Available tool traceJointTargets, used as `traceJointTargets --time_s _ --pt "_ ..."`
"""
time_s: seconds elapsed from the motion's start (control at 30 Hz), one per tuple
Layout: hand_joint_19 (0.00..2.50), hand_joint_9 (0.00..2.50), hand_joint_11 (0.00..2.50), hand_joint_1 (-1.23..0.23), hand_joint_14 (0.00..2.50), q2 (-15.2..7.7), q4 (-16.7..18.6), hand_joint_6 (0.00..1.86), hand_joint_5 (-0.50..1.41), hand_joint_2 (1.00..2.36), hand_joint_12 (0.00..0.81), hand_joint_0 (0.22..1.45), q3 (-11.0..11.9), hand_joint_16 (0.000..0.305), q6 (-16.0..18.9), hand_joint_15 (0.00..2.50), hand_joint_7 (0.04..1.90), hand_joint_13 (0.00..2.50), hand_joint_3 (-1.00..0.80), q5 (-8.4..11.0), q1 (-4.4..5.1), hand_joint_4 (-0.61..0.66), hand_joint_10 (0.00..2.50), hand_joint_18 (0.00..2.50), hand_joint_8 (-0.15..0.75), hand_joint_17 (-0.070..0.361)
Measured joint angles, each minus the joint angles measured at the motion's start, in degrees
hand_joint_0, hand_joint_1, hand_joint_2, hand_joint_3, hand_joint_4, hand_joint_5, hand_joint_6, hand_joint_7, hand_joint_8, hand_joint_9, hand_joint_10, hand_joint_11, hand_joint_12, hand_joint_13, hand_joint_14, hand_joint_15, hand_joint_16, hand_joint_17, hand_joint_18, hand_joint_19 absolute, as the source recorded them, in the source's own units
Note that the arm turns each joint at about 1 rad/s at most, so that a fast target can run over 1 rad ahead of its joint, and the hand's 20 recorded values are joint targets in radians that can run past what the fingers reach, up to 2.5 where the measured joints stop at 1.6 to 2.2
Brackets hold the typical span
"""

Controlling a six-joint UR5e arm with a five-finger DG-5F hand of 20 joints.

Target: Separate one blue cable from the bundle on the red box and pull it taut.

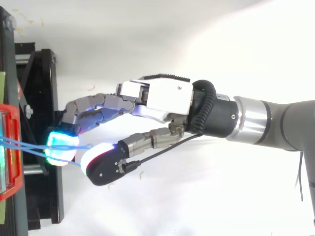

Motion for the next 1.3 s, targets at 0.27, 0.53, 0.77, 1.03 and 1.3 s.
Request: traceJointTargets --time_s 0.27,0.53,0.77,1.03,1.3 --pt "0.25 0.69 0.32 -0.59 0.01 2.85 -5.25 0.5 -0.09 1.0 0.378 0.52 0.0 0.053 -0.31 0.19 1.17 0.5 -0.49 -1.21 -0.4 0.19 0.01 0.49 0.318 0.119" --pt "0.27 0.71 0.33 -0.62 0.01 4.21 -7.56 0.5 -0.08 1.0 0.379 0.53 0.0 0.052 -0.76 0.21 1.22 0.53 -0.5 -1.21 -0.78 0.18 0.01 0.53 0.32 0.118" --pt "0.29 0.74 0.33 -0.58 0.01 4.26 -7.64 0.5 -0.08 1.0 0.389 0.51 0.17 0.053 0.11 0.23 1.22 0.58 -0.5 -0.37 -1.39 0.17 0.01 0.58 0.327 0.119" --pt "0.32 0.78 0.34 -0.57 0.01 4.27 -11.33 0.5 -0.07 1.0 0.398 0.5 2.96 0.053 2.31 0.24 1.23 0.62 -0.5 0.15 -1.9 0.17 0.01 0.62 0.341 0.12" --pt "0.33 0.78 0.35 -0.62 0.01 4.27 -15.16 0.5 -0.06 1.0 0.392 0.51 5.15 0.052 2.22 0.26 1.28 0.64 -0.5 0.17 -1.94 0.16 0.01 0.64 0.338 0.117"
